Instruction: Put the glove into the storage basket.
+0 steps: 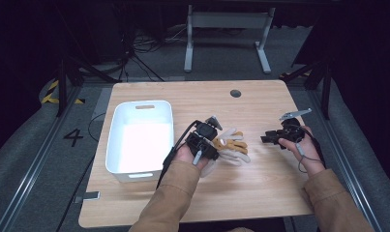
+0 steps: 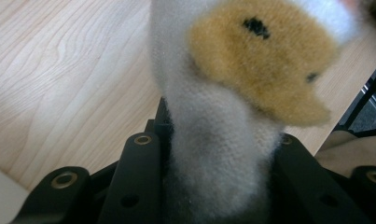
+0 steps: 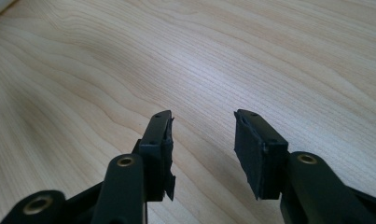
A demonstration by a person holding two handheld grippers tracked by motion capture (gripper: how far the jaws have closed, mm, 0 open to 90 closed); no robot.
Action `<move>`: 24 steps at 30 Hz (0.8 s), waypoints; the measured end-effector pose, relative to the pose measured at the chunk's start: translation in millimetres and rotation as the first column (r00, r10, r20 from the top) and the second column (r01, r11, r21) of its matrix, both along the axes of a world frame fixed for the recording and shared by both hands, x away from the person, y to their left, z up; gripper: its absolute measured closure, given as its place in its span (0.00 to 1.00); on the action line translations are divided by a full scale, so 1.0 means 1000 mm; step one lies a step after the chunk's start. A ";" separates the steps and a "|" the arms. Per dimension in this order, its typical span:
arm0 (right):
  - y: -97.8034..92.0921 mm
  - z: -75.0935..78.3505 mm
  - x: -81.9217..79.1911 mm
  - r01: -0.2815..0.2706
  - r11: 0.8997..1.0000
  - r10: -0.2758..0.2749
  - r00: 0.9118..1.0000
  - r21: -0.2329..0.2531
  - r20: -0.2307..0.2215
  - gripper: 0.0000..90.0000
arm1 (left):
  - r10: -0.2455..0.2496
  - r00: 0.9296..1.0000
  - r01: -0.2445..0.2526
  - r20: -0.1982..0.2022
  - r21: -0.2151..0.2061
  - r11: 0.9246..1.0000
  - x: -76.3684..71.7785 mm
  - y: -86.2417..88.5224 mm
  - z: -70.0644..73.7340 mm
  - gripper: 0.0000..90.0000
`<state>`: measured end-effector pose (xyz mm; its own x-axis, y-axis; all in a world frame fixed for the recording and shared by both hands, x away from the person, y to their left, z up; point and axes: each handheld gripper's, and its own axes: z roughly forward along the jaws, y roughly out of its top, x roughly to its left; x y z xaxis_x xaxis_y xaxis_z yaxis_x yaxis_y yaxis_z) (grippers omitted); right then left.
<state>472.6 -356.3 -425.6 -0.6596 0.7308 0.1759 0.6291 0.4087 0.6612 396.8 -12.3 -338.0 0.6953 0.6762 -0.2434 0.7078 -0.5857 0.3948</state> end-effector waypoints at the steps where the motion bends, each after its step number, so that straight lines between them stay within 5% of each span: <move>1: 0.000 0.000 0.000 0.000 1.000 0.000 1.000 -0.002 -0.001 0.64 | 0.006 1.000 -0.006 -0.001 0.006 1.000 0.000 0.001 0.001 0.77; 6: -0.001 -0.003 0.003 0.001 1.000 -0.001 1.000 0.001 -0.006 0.64 | 0.045 0.999 -0.045 -0.001 0.061 0.997 0.001 0.002 0.007 0.76; 16: -0.003 -0.005 0.005 0.011 1.000 -0.010 1.000 0.008 -0.016 0.63 | 0.135 0.991 -0.135 0.003 0.043 0.990 0.005 0.016 0.020 0.77; 24: -0.002 -0.006 0.005 0.008 1.000 -0.008 1.000 0.007 -0.016 0.63 | 0.225 0.974 -0.224 -0.010 0.052 0.973 0.011 0.027 0.031 0.78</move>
<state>478.1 -358.6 -431.5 -0.6507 0.7346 0.1921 0.6430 0.3986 0.6539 407.5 14.7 -307.1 0.5205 0.8264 -0.2148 0.8296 -0.4300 0.3562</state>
